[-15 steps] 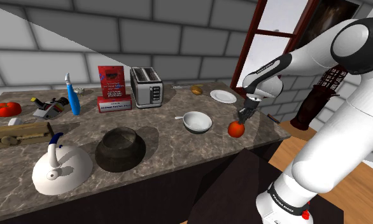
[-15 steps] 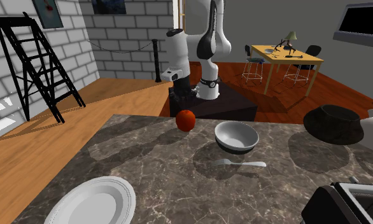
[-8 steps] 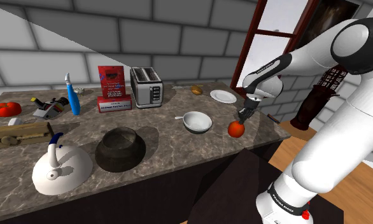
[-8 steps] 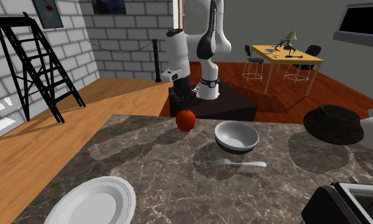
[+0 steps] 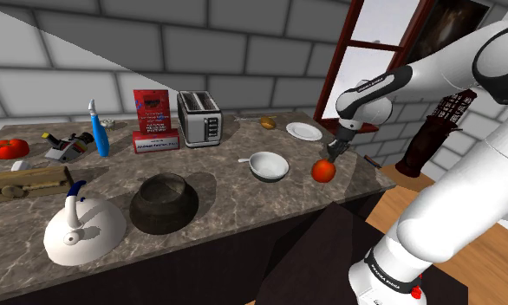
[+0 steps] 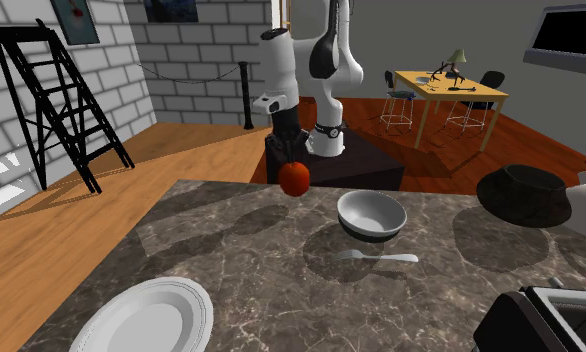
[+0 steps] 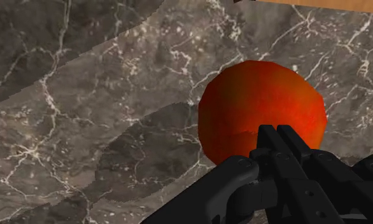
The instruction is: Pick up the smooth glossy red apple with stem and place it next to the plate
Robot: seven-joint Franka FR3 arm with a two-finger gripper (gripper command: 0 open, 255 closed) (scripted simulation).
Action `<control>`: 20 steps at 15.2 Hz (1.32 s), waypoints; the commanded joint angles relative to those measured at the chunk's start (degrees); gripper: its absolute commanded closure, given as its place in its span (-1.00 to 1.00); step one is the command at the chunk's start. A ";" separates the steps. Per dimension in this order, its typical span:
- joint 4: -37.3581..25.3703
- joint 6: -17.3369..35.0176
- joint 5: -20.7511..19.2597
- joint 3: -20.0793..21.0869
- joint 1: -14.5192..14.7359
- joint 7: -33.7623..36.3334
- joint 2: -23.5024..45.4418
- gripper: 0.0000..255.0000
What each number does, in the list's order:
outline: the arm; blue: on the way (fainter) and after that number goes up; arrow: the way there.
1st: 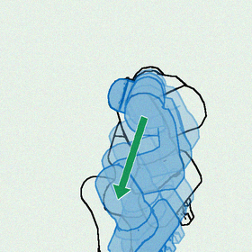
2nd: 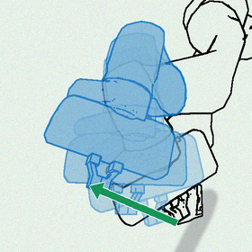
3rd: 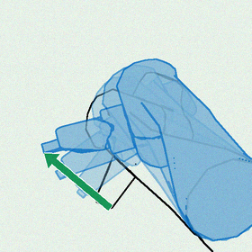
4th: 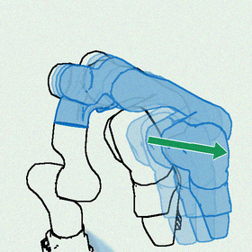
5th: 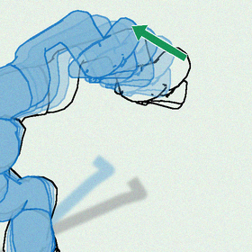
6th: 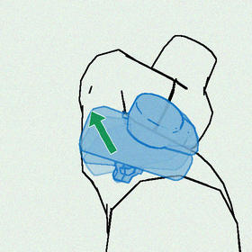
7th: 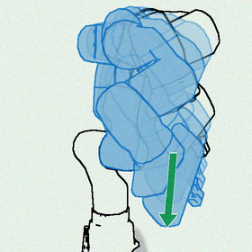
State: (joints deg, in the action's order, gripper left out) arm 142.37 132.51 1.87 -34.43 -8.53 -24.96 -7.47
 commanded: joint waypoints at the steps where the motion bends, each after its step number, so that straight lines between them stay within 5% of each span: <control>1: -0.56 -1.68 -1.02 0.21 -0.25 0.81 -1.33 1.00; 20: -8.43 -17.43 -5.63 3.14 -1.51 5.79 -10.37 1.00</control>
State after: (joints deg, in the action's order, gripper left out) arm 134.59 115.86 -3.75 -31.38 -10.07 -19.25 -17.73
